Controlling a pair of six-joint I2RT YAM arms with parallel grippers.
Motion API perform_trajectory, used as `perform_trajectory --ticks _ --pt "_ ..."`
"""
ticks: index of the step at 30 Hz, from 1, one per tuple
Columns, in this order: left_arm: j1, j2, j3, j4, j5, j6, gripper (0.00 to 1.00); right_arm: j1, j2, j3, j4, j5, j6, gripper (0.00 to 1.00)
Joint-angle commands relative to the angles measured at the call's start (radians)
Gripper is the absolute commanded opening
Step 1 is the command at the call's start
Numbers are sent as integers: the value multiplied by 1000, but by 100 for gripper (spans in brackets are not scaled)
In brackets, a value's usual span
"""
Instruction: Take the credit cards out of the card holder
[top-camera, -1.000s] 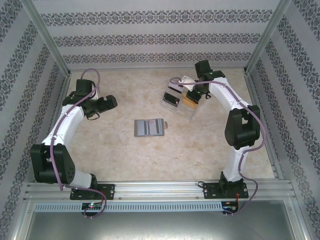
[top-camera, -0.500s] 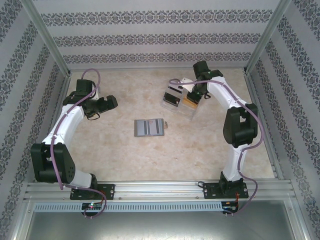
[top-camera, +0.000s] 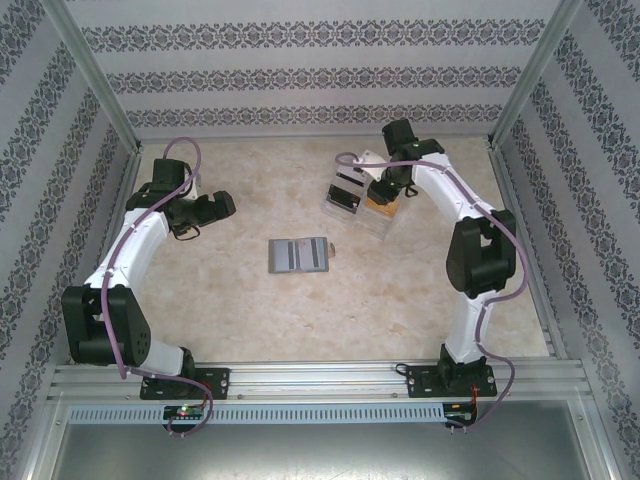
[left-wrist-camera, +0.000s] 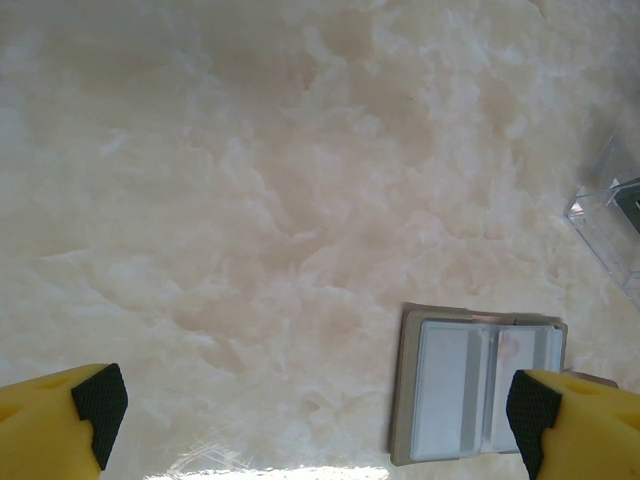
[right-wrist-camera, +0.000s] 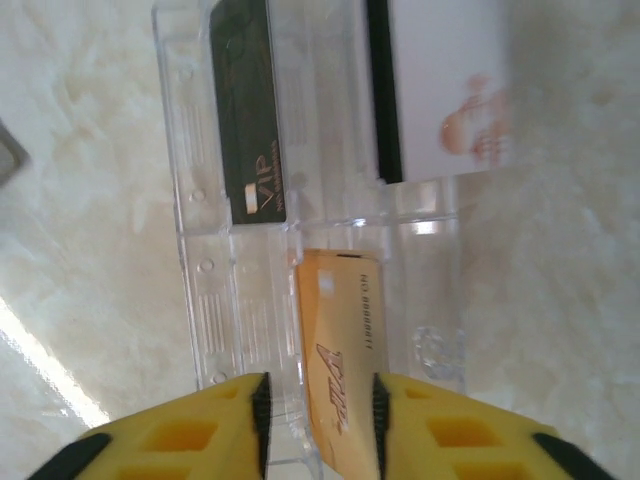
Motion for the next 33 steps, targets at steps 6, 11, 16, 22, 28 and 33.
perform_trajectory --ticks 6,11,16,22,28,33 --pt "13 -2 -19 -15 15 6 99 64 -238 -171 144 4 397 60" --pt "12 -10 -25 -9 16 -2 99 201 -304 -297 230 -52 640 65" --pt "12 -17 -28 -18 47 -12 100 343 -233 -318 243 -78 926 62" --pt "11 -21 -37 -19 64 -20 99 420 -103 -316 287 -38 1208 62" --pt "9 6 -35 -20 96 -32 100 434 22 -301 331 -81 1342 55" --pt "-8 29 -45 -23 157 -36 100 435 66 -312 378 -69 1367 56"
